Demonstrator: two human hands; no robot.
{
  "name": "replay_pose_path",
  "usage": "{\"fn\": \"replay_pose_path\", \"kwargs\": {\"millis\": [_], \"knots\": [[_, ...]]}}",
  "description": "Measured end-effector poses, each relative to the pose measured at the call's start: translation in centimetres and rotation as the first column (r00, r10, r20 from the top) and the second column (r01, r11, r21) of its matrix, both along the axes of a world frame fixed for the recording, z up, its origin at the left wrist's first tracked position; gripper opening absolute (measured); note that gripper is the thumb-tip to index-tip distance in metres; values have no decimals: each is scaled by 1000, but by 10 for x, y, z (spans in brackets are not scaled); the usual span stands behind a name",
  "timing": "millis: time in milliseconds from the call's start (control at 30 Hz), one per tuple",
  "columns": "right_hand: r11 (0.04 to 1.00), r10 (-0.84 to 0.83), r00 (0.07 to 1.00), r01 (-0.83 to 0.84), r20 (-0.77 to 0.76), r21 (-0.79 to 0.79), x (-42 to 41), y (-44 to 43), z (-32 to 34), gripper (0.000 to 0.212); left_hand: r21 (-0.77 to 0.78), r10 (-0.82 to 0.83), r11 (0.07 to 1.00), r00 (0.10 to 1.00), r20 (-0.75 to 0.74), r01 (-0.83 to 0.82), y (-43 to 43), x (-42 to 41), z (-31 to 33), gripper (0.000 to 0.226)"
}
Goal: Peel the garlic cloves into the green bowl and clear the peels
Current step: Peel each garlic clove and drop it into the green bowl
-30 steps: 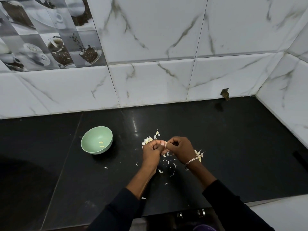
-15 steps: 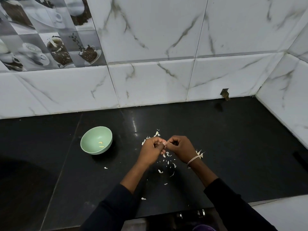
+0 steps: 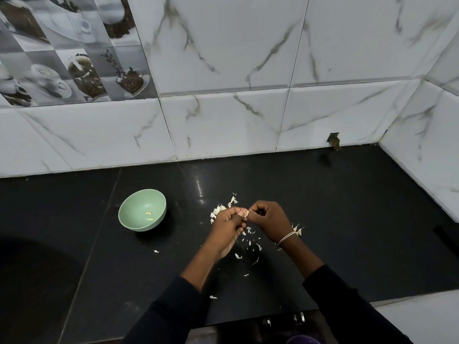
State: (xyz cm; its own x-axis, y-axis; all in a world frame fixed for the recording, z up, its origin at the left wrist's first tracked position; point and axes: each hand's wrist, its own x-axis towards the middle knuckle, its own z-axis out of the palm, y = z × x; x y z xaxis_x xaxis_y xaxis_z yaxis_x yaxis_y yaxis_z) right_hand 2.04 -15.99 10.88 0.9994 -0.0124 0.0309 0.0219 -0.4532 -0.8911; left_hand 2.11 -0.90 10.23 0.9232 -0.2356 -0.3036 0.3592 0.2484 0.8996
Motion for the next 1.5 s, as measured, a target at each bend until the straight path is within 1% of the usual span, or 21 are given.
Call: {"fn": "replay_pose_path", "kwargs": {"millis": [133, 267, 333, 433, 467, 533, 600, 700, 767, 833, 933, 1000, 1067, 1133, 1200, 1333, 1500], "knots": [[1000, 8, 1000, -9, 7, 18, -3, 0, 3, 14, -139, 65, 987, 989, -134, -83, -1, 0, 5, 21], [1000, 10, 999, -10, -36, -9, -2, -3, -1, 19, -220, 85, 966, 972, -220, -134, 5, 4, 5, 21], [999, -3, 997, -1, -80, -54, 0, -6, -6, 27, -240, 91, 959, 963, -252, -153, 8, 5, 3, 21], [984, -28, 991, 6, -128, -175, 2, -10, -19, 43, -246, 90, 956, 955, -281, -163, 11, 5, 1, 19], [976, -45, 988, 12, -146, -218, 3, -11, -24, 42, -242, 89, 957, 953, -289, -162, 11, 4, 1, 17], [965, -61, 983, 13, -175, -263, 4, -12, -29, 26, -227, 85, 961, 950, -301, -158, 11, 2, -1, 15], [972, -47, 980, 0, -193, -236, 3, -11, -30, 14, -205, 86, 966, 946, -312, -155, 11, 0, -3, 11], [997, -33, 978, 17, -206, -80, 0, -8, -26, 7, -157, 93, 976, 941, -326, -151, 12, -3, -7, 5], [999, -13, 983, 19, -181, 32, -3, -4, -21, 7, -127, 105, 980, 938, -329, -154, 12, -4, -11, 4], [995, 60, 989, -49, -132, 85, -5, 0, -17, 12, -115, 115, 980, 936, -334, -161, 13, -4, -14, 5], [988, 133, 984, -123, -116, 92, -6, 6, -16, 17, -111, 124, 979, 931, -343, -172, 13, -4, -18, 9], [990, 128, 986, -121, -108, 72, -4, 9, -18, 14, -118, 124, 978, 931, -344, -174, 13, -4, -19, 10], [991, 119, 985, -109, -126, 84, -4, 10, -18, 13, -122, 130, 976, 929, -346, -182, 13, -4, -19, 9], [992, 113, 985, -103, -131, 79, -4, 10, -18, 13, -104, 143, 976, 927, -346, -190, 13, -4, -19, 10], [993, 108, 987, -102, -118, 59, -5, 11, -19, 17, -89, 151, 977, 925, -349, -193, 13, -4, -20, 9], [991, 111, 987, -101, -115, 92, -7, 14, -20, 24, -64, 177, 975, 914, -365, -214, 11, -4, -23, 10], [992, 93, 988, -82, -123, 96, -6, 15, -25, 15, -13, 178, 981, 924, -338, -193, 9, -4, -24, 12]]}}
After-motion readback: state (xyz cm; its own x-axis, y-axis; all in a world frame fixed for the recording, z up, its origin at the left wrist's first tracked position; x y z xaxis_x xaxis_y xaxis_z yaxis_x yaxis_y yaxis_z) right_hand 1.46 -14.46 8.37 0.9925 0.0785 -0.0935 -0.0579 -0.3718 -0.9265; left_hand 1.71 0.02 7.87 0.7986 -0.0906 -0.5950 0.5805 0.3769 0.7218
